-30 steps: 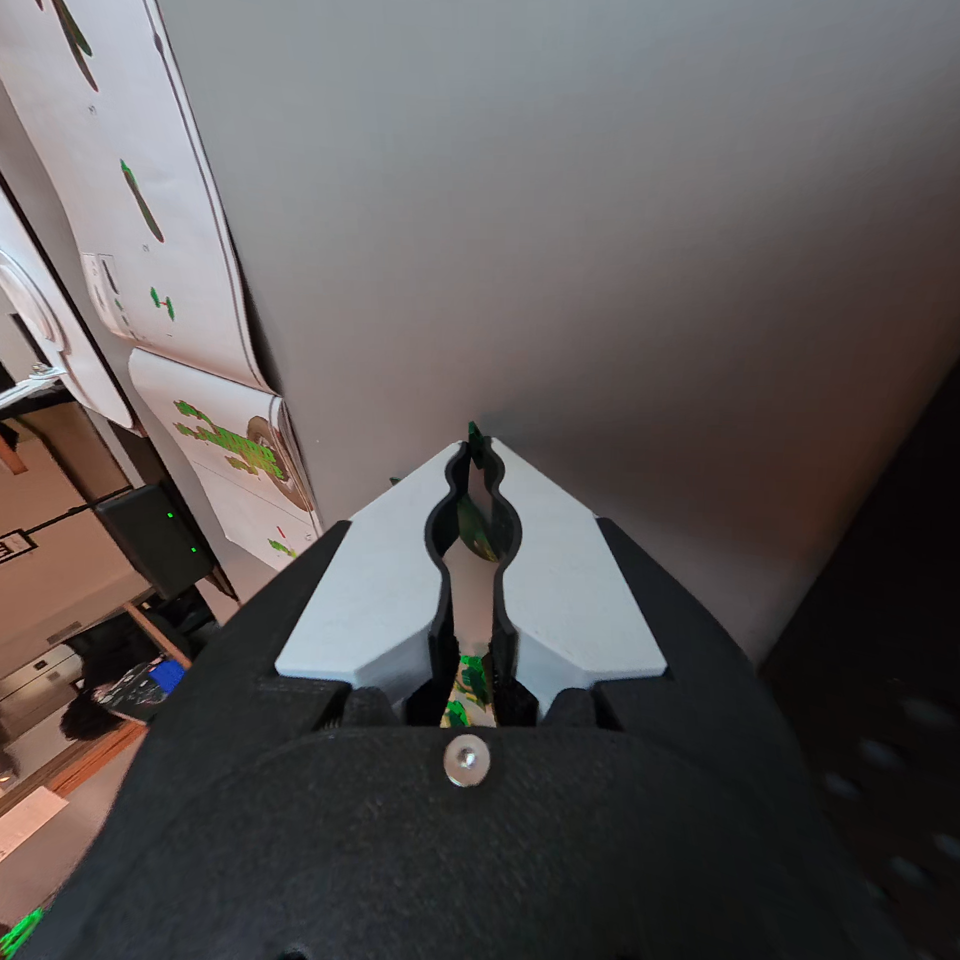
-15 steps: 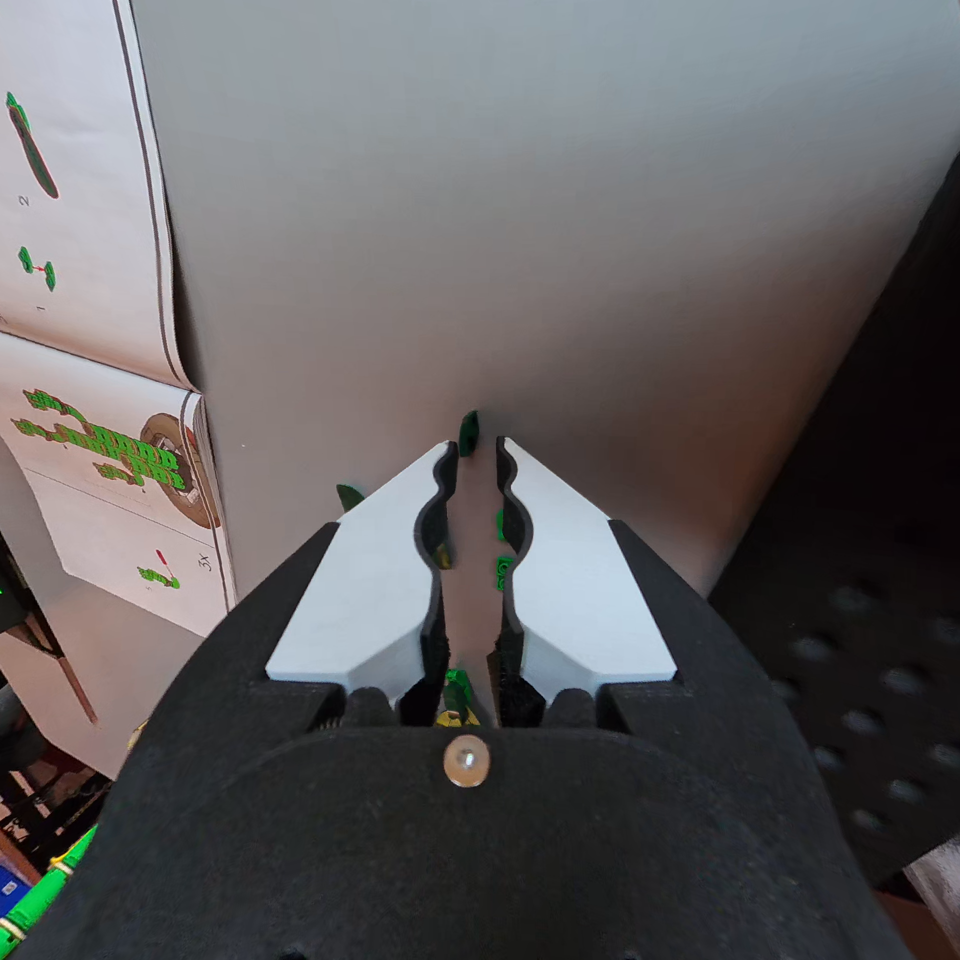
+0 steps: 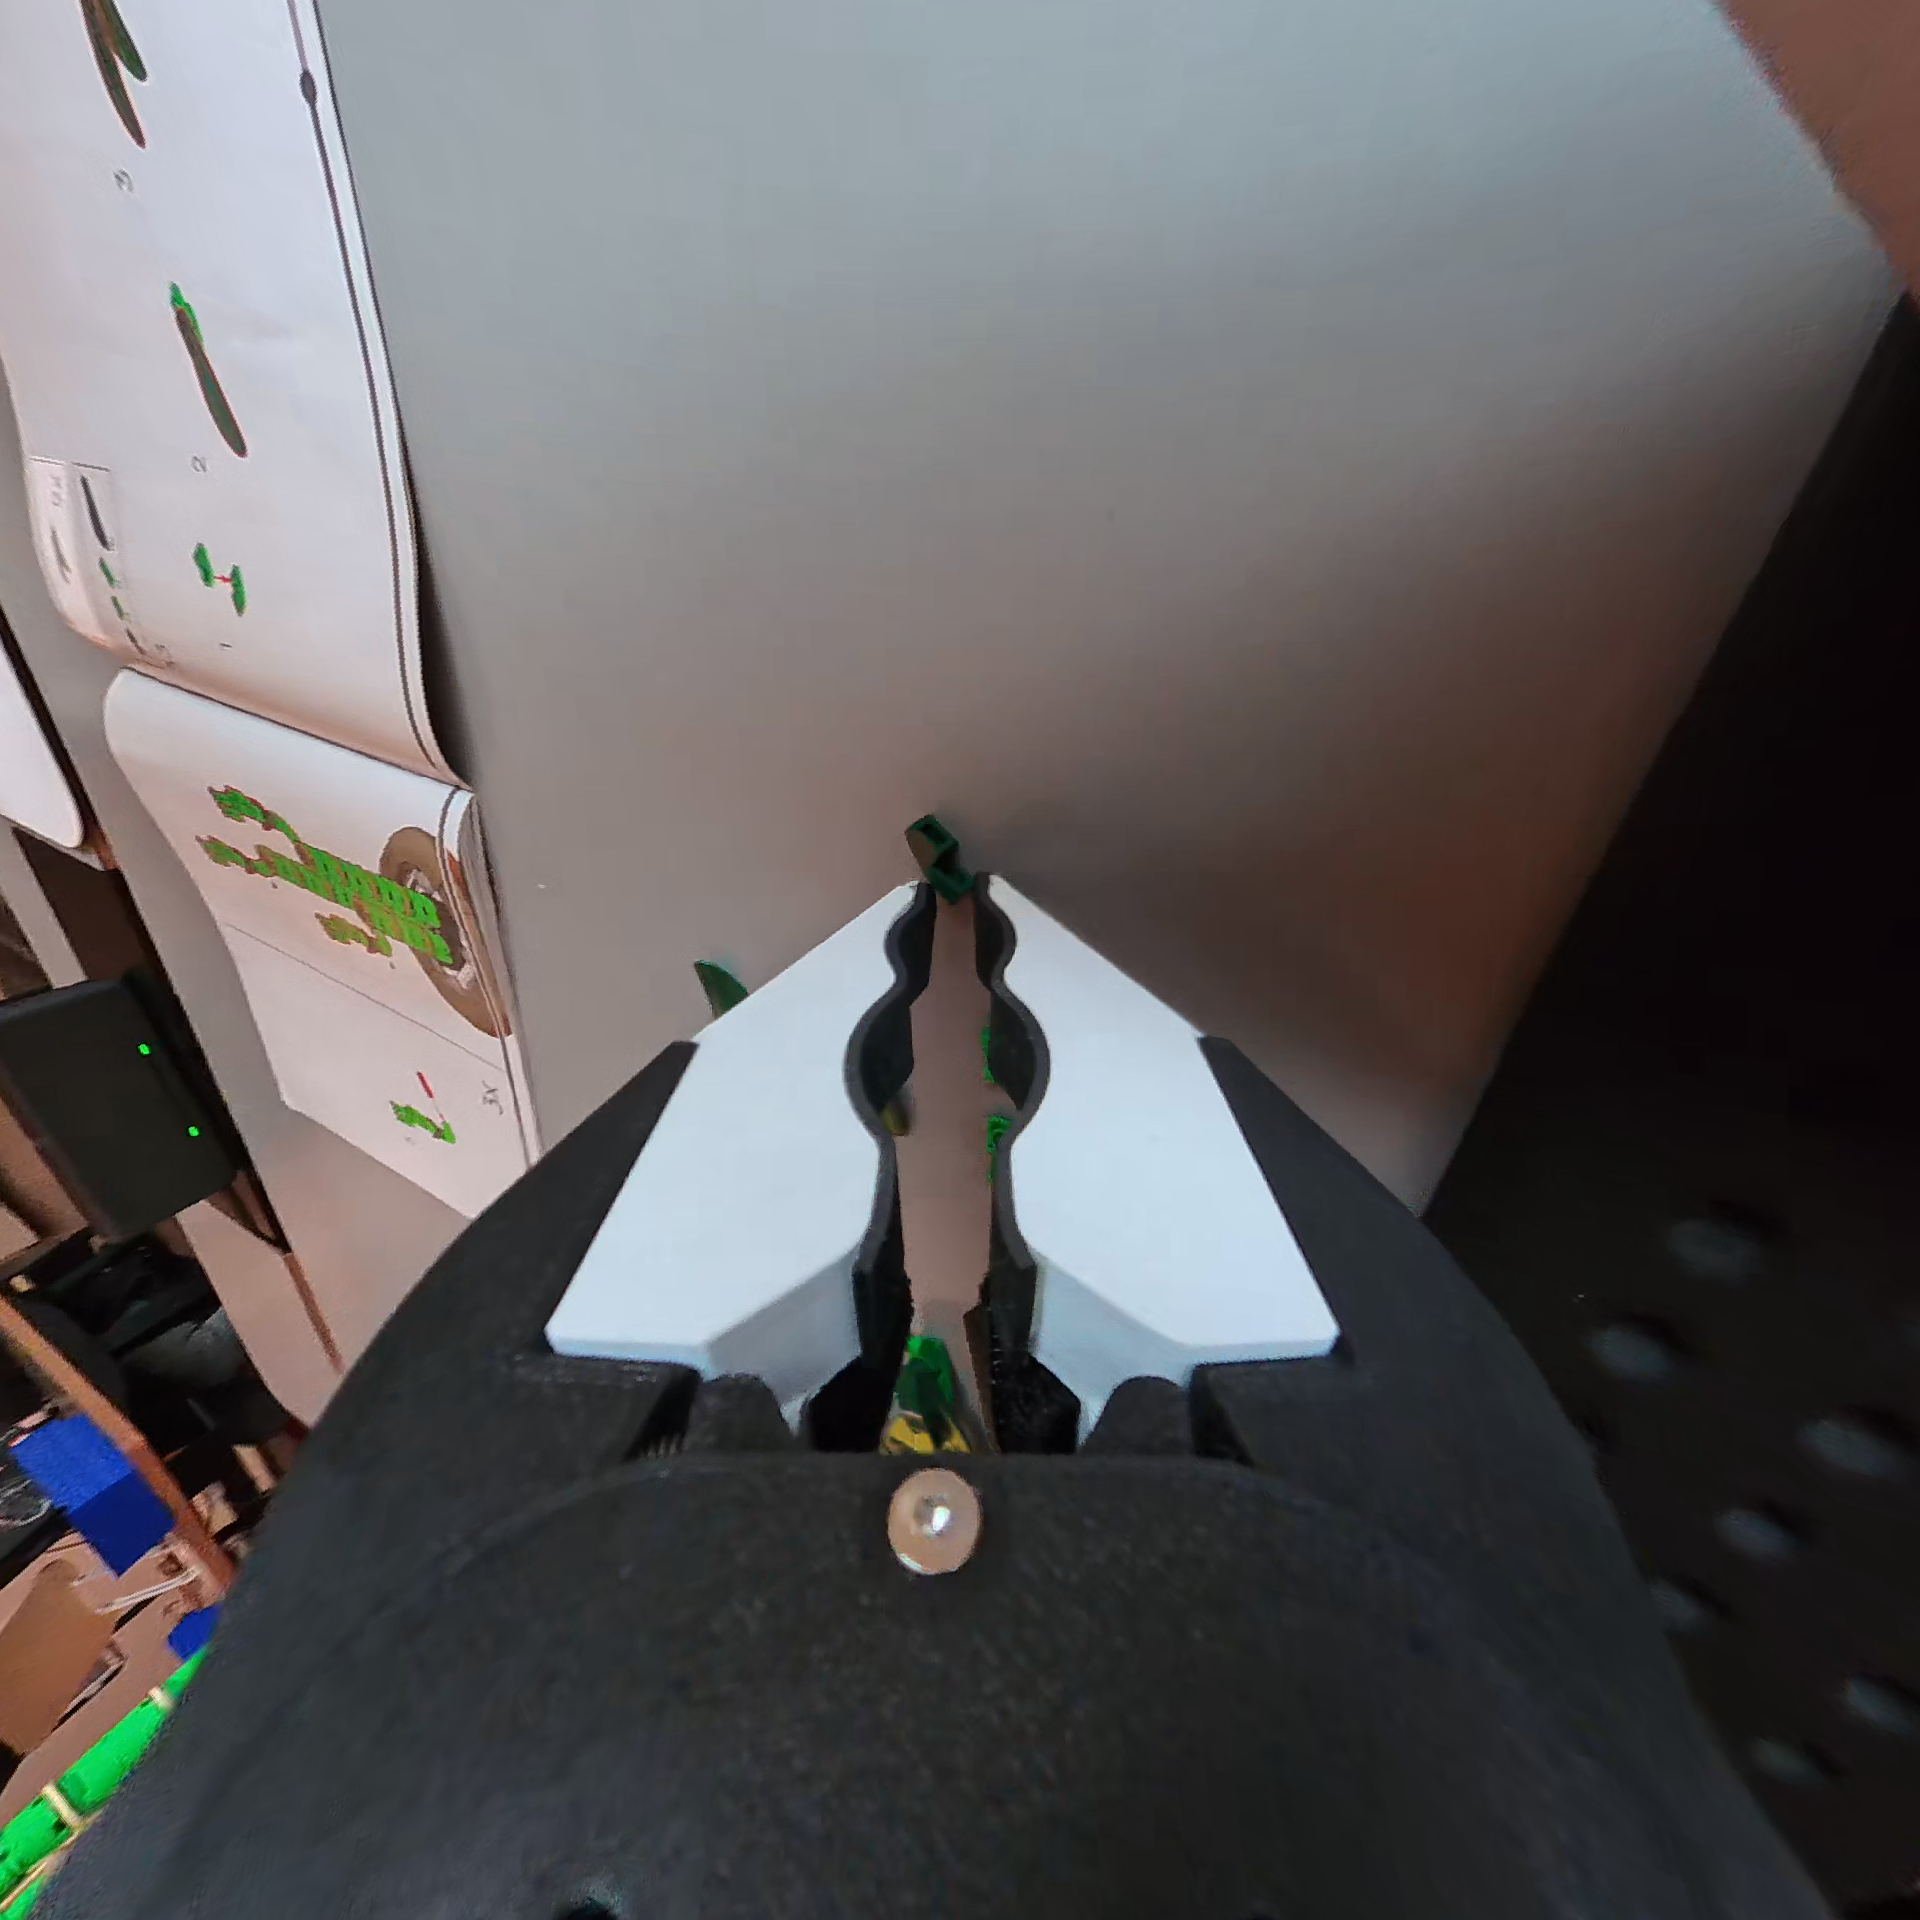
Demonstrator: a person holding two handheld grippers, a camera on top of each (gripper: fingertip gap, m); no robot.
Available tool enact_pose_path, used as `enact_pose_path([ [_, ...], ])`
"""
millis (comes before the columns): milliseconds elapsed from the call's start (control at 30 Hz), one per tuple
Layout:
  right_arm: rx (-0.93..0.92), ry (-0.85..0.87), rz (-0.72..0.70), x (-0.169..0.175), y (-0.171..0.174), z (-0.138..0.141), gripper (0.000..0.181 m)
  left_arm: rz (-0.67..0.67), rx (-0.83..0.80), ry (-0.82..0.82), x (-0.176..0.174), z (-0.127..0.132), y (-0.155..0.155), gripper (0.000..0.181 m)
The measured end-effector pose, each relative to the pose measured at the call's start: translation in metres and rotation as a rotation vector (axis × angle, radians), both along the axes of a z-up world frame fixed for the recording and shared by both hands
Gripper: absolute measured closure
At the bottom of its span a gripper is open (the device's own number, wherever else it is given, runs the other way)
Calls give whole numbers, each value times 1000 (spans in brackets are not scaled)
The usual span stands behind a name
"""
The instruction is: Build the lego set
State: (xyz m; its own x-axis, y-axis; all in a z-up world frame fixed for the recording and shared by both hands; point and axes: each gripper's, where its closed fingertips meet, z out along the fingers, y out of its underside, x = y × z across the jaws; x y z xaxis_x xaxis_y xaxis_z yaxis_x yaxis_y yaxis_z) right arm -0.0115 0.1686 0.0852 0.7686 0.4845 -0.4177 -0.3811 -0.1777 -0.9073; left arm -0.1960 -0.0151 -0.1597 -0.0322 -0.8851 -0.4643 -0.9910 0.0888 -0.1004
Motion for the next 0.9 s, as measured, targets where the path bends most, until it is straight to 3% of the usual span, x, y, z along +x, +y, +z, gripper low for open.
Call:
enact_pose_path([
  [167,5,2,6,-2,-1,2,118,-49,114,71,-8,2,16,177],
  [433,8,12,15,-3,0,2,118,-372,435,224,-4,12,30,178],
  [733,6,-22,34,-14,0,4,118,-611,563,232,2,28,48,179],
  [900,-1,-17,28,-12,2,2,118,-814,700,270,9,41,64,180],
])
